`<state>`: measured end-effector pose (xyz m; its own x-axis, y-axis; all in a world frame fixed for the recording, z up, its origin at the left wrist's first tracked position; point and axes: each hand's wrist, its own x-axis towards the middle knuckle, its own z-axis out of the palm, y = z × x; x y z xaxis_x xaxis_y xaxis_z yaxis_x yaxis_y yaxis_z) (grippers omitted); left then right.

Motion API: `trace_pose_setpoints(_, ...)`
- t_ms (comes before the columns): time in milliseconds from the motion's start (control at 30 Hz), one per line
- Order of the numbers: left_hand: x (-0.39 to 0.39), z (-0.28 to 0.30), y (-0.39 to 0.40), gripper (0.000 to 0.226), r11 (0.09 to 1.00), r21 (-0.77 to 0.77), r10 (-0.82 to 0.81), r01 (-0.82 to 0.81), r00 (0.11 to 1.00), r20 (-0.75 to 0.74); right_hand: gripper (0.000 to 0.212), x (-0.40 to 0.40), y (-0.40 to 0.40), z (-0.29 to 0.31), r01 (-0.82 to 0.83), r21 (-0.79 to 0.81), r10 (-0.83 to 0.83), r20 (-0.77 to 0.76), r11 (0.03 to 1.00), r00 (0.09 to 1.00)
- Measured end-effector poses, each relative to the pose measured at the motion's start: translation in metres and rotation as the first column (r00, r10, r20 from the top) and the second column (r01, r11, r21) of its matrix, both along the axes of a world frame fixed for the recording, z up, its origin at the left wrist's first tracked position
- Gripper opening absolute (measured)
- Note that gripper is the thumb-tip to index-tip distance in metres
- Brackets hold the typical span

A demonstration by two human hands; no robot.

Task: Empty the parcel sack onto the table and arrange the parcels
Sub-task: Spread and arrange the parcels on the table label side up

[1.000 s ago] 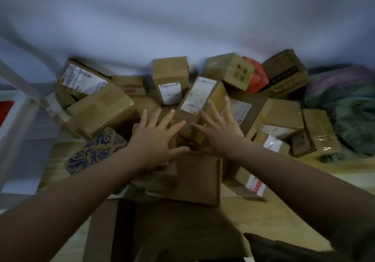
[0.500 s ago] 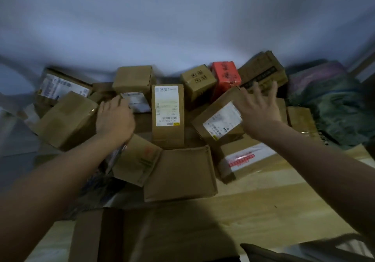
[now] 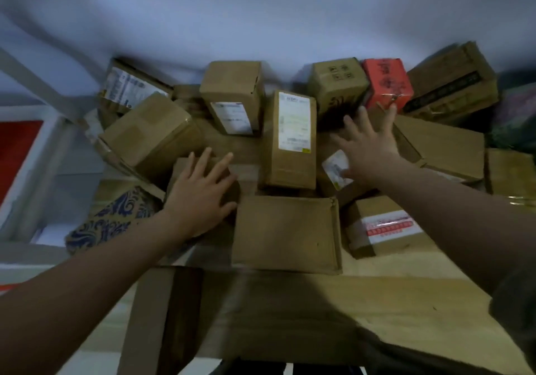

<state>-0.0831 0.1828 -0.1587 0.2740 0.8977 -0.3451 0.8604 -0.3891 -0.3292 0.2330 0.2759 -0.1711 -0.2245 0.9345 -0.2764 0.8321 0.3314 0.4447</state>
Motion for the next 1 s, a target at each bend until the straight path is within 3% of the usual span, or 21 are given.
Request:
trace_pose_setpoints(133, 0.001, 0.001, 0.013, 0.062, 0.998, -0.041, 0.044, -0.041, 0.996, 0.074, 0.078, 0.040, -0.004, 0.013, 0.069, 0.021, -0.071, 0.104, 0.997, 0.992)
trace_pose_setpoints(267, 0.022, 0.002, 0.028, 0.065, 0.985, -0.053, 0.169, -0.162, 0.969, 0.179, 0.083, 0.023, -0.013, 0.033, 0.012, 0.073, -0.022, 0.135, 0.997, 0.991)
trace_pose_setpoints(467, 0.010, 0.038, -0.005, 0.075, 0.985, 0.044, 0.140, -0.169, 0.917, 0.373, 0.079, -0.045, -0.079, 0.052, -0.221, 0.057, 0.226, -0.117, 0.974, 0.967)
trace_pose_setpoints(600, -0.020, 0.053, -0.046, 0.080, 0.972, 0.044, 0.190, -0.231, 0.882, 0.432, 0.090, -0.103, -0.121, 0.030, -0.400, 0.010, 0.384, -0.305, 0.916, 0.872)
trace_pose_setpoints(700, -0.037, 0.050, -0.075, 0.087, 0.973, 0.090, 0.155, -0.215, 0.886, 0.437, 0.092, -0.147, -0.146, 0.010, -0.525, -0.037, 0.480, -0.355, 0.850, 0.802)
trace_pose_setpoints(833, -0.041, 0.023, -0.114, 0.090, 0.998, 0.037, 0.026, -0.043, 0.927, 0.374, 0.090, -0.159, -0.154, 0.000, -0.521, -0.033, 0.483, -0.327, 0.853, 0.812)
trace_pose_setpoints(1000, -0.071, 0.001, -0.114, 0.078, 0.996, 0.080, -0.050, 0.032, 0.970, 0.238, 0.082, -0.111, -0.137, 0.005, -0.369, -0.064, 0.363, -0.079, 0.927, 0.928)
